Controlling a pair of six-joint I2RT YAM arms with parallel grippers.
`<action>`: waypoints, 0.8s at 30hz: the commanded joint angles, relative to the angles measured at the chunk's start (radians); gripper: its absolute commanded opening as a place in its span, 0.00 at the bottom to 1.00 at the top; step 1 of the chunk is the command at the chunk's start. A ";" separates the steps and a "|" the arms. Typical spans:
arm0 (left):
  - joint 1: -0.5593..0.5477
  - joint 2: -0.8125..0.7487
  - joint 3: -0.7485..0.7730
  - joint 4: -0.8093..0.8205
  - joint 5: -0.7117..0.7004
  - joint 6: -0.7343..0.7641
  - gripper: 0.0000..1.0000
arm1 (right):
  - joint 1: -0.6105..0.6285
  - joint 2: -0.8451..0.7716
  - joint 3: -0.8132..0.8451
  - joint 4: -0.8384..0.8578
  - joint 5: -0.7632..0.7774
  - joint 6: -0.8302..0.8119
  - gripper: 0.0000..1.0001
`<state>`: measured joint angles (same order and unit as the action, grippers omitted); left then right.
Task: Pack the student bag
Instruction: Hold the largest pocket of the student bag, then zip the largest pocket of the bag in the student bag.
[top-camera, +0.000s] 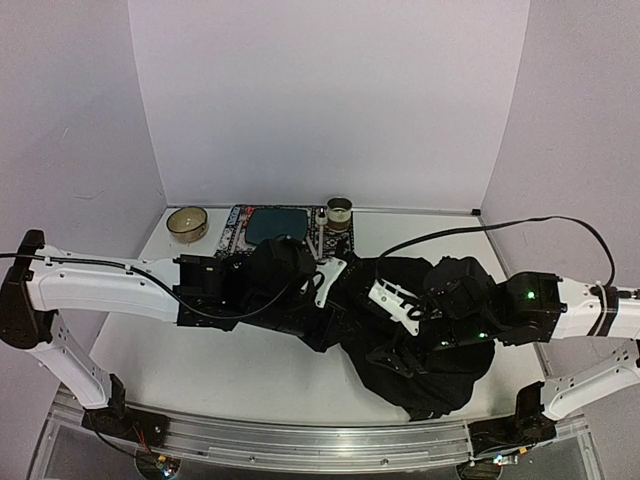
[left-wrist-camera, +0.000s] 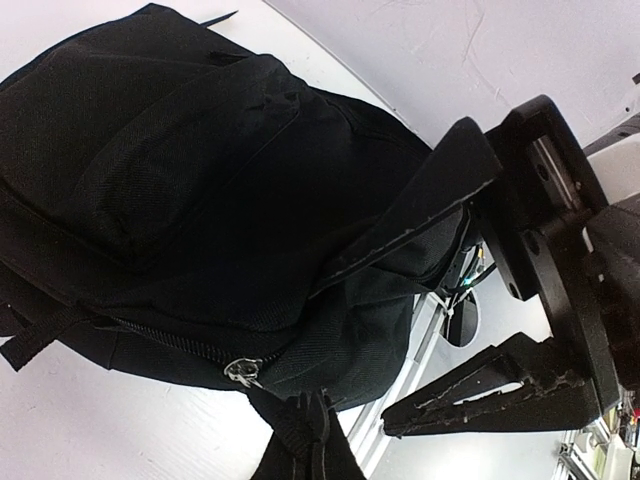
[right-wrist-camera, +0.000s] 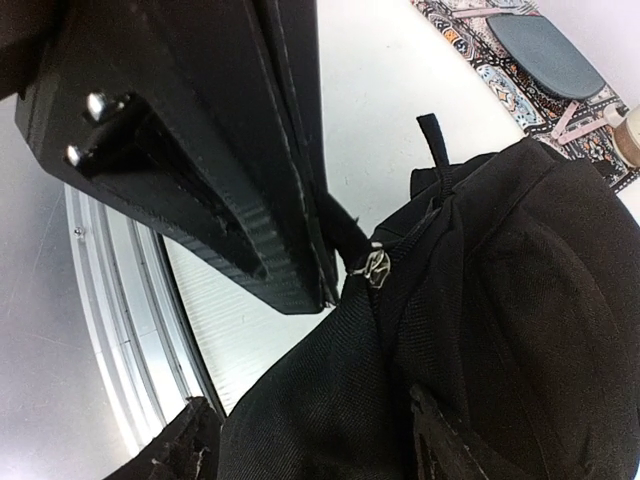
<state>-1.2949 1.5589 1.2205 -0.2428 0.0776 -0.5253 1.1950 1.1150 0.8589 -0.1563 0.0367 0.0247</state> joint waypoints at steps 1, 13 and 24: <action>-0.001 -0.083 0.027 0.131 0.022 -0.001 0.00 | -0.001 0.031 0.001 0.023 -0.013 -0.017 0.64; 0.026 -0.100 0.001 0.094 -0.045 0.001 0.00 | 0.000 0.049 -0.002 0.034 -0.100 0.022 0.00; 0.219 -0.029 -0.026 0.001 -0.116 -0.011 0.00 | 0.000 -0.010 0.015 -0.155 -0.248 0.068 0.00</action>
<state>-1.1866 1.5403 1.1690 -0.2556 0.1046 -0.5312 1.1723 1.1469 0.8452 -0.1247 -0.0607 0.0783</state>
